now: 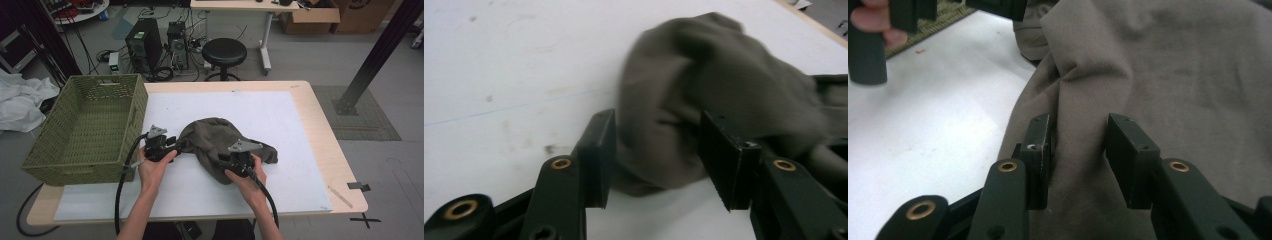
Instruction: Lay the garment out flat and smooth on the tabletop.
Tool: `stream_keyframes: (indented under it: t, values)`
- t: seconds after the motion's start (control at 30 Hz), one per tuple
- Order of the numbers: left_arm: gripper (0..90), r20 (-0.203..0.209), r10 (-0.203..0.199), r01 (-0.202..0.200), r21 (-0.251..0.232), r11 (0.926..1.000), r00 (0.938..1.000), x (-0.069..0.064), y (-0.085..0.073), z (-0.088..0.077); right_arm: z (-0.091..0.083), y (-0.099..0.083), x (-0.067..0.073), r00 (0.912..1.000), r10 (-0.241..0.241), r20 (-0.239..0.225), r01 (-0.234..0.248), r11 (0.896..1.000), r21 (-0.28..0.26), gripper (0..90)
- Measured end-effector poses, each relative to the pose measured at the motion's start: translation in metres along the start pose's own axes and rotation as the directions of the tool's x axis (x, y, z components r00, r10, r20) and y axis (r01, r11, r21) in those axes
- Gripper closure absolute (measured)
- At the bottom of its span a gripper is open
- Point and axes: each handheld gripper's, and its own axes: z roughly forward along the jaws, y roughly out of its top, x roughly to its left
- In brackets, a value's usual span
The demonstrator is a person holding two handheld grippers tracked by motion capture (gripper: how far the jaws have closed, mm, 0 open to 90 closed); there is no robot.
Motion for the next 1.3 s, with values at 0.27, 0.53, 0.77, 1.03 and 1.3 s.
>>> stream_keyframes:
  t: [0.27,0.53,0.77,1.03,1.3]
  values:
    - [36.0,-0.024,-0.021,0.024,0.114,0.9933,0.9995,0.000,0.003,0.033,-0.020,0.002,-0.017,0.9961,0.033,0.082,-0.028,0.998,-0.051,60.0]
    - [78.9,0.041,0.037,-0.041,0.104,0.9938,0.9985,0.008,0.005,0.031,-0.022,-0.007,-0.044,0.9853,0.072,0.155,-0.080,0.996,0.047,85.4]
    - [80.4,0.267,0.030,-0.026,-0.015,0.9995,0.9631,-0.005,-0.009,-0.027,-0.056,-0.009,-0.038,0.9806,0.126,0.150,-0.118,0.991,-0.063,90.0]
    - [75.8,0.416,0.079,-0.121,0.075,0.9898,0.9058,-0.034,-0.057,-0.068,-0.083,-0.022,-0.049,0.9618,0.170,0.215,-0.154,0.984,-0.088,81.3]
    - [46.6,0.238,0.026,-0.018,-0.035,0.9992,0.9709,-0.015,-0.030,-0.074,-0.043,0.001,-0.008,0.9988,0.044,-0.020,-0.045,0.997,-0.063,63.1]
